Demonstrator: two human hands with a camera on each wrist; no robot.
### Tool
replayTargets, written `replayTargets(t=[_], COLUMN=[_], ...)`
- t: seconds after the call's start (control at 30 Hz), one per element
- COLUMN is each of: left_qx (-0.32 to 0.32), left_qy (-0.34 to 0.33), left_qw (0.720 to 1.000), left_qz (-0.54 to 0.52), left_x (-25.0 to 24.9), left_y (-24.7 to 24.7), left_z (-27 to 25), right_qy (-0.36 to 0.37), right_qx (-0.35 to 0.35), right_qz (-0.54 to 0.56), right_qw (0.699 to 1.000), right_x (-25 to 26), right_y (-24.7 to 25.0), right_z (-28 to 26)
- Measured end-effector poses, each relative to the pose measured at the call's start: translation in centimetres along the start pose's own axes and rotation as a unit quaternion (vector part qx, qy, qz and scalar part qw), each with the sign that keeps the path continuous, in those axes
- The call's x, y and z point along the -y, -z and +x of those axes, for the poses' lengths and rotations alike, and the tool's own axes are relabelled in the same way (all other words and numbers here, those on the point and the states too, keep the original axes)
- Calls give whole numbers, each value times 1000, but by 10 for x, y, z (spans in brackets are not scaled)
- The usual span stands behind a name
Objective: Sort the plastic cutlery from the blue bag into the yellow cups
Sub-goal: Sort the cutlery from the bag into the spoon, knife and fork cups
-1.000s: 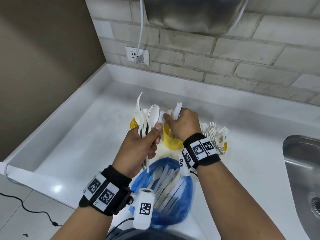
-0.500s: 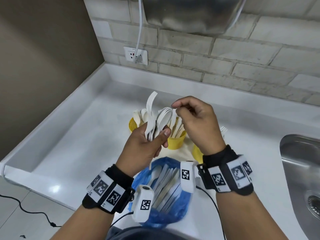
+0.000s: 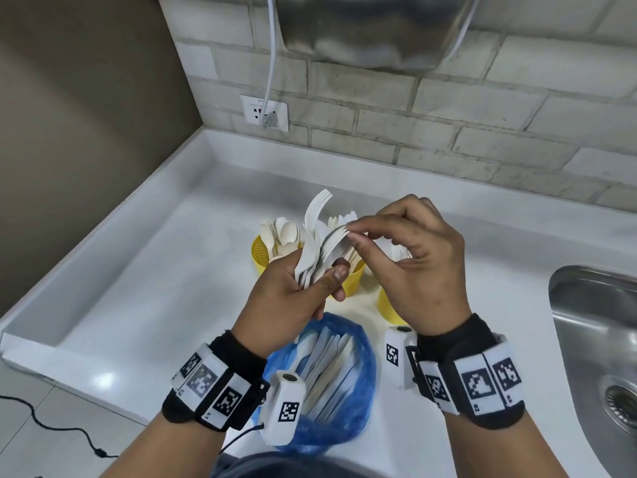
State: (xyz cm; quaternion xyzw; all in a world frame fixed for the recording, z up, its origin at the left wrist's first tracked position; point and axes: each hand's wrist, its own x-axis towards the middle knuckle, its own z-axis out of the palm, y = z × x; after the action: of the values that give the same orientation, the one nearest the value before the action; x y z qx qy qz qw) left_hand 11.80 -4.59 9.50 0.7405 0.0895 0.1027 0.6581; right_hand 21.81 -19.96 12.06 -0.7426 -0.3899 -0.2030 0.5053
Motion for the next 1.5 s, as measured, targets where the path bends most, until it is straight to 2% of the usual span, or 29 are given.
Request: replayTargets(t=[0.1, 0.3, 0.57, 0.8, 0.93, 1.03, 1.13, 1.3, 1.37, 1.5], left_qx=[5, 7, 5, 7, 11, 1, -7, -20, -20, -15], left_qy=[9, 18, 13, 19, 31, 33, 27, 15, 11, -1], left_qw=[1000, 1000, 1000, 999, 999, 999, 999, 1000, 1000, 999], left_qz=[-6, -3, 20, 42, 28, 17, 18, -3, -15, -32], left_x=[-1, -4, -6, -7, -9, -10, -11, -13, -14, -17], left_y=[1, 2, -1, 2, 2, 3, 5, 3, 0, -5], left_z=[-1, -2, -8, -15, -17, -17, -18, -17, -16, -15], right_qy=[13, -7, 21, 50, 43, 28, -22, -145, -196, -307], right_qx=[10, 70, 48, 85, 109, 102, 70, -17, -10, 66], right_qz=[-21, -14, -20, -5, 20, 47, 124, 255, 297, 359], right_qw=[1000, 997, 998, 995, 993, 993, 990, 956, 935, 879], right_x=[0, -4, -2, 0, -3, -5, -10, -13, -11, -1], right_y=[1, 4, 5, 6, 9, 14, 16, 13, 11, 0], right_z=[0, 2, -2, -6, -5, -3, -3, -6, -7, -14])
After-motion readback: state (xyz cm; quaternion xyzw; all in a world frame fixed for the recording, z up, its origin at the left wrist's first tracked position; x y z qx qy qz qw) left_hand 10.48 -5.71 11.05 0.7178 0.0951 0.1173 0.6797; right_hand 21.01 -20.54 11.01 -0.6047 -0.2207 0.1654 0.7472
